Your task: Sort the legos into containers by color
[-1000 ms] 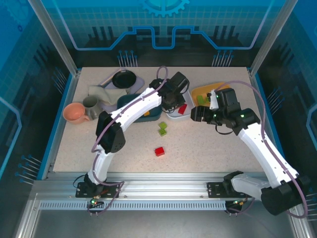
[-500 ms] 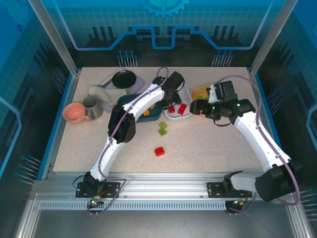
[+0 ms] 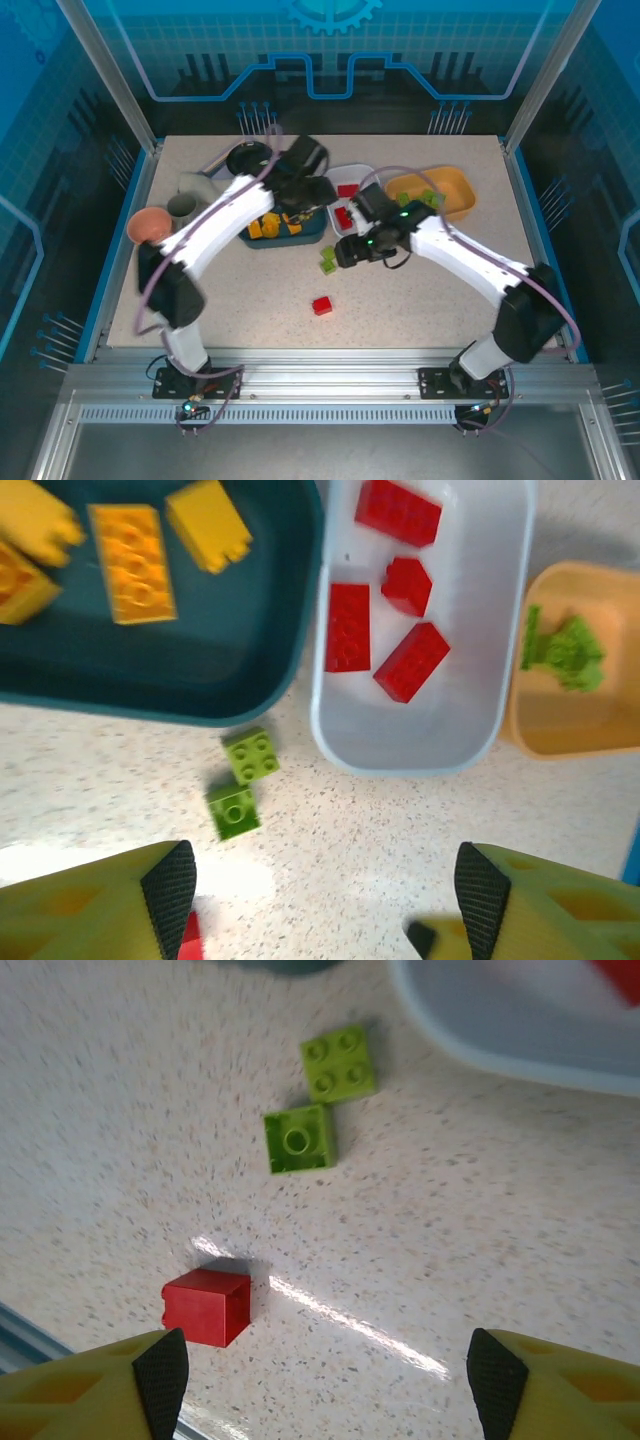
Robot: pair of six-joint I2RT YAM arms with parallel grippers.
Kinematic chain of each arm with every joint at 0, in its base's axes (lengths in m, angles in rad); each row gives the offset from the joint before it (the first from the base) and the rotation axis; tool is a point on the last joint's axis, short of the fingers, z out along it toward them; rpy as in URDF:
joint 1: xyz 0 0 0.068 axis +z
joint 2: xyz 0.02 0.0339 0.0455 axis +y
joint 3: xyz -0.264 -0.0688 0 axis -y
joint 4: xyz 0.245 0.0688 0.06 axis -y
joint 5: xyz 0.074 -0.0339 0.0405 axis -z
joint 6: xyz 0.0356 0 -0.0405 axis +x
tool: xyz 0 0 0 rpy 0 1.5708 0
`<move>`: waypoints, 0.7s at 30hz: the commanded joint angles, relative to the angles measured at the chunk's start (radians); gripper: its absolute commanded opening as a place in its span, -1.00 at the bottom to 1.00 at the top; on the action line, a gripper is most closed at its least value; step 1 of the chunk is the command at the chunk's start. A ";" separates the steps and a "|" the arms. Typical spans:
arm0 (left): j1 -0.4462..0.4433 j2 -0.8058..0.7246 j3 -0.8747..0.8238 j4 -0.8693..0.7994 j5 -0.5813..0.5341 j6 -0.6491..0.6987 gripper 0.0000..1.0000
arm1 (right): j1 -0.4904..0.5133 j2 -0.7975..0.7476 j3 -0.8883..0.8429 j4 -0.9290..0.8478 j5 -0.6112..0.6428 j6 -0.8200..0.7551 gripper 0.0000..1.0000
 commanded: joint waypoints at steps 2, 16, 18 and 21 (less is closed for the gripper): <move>0.057 -0.252 -0.311 0.084 -0.012 0.008 0.53 | 0.088 0.173 0.123 -0.051 0.107 -0.029 0.55; 0.085 -0.672 -0.736 0.123 0.067 0.008 0.62 | 0.111 0.552 0.395 -0.180 0.159 -0.033 0.24; 0.085 -0.683 -0.745 0.123 0.071 0.011 0.62 | 0.111 0.569 0.405 -0.176 0.166 -0.032 0.15; 0.086 -0.683 -0.742 0.123 0.079 0.019 0.62 | 0.111 0.597 0.427 -0.175 0.173 -0.032 0.08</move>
